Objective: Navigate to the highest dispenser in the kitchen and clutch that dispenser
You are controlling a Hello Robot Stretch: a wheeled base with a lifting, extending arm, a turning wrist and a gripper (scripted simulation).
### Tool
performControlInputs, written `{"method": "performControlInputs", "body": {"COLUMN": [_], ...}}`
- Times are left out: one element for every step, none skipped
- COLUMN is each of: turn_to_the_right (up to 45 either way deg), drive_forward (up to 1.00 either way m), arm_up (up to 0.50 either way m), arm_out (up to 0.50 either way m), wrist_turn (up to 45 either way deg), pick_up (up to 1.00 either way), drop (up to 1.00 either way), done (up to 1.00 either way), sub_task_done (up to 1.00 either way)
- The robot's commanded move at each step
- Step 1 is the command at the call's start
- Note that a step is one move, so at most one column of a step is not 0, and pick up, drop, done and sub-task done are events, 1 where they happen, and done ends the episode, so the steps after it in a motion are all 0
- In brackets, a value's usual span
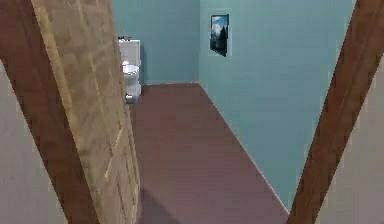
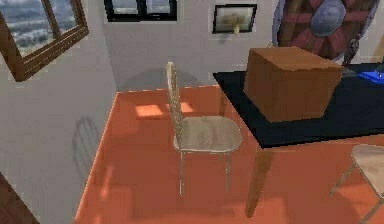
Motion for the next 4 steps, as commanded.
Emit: {"method": "performControlInputs", "body": {"turn_to_the_right": [0.0,9.0,0.0,-36.0], "drive_forward": [0.4,0.0,0.8,0.0], "arm_up": [0.0,0.0,0.0,0.0], "arm_out": [0.0,0.0,0.0,0.0], "wrist_turn": [0.0,0.0,0.0,0.0], "pick_up": [0.0,0.0,0.0,0.0], "drop": [0.0,0.0,0.0,0.0], "done": [0.0,0.0,0.0,0.0], "sub_task_done": [0.0,0.0,0.0,0.0]}}
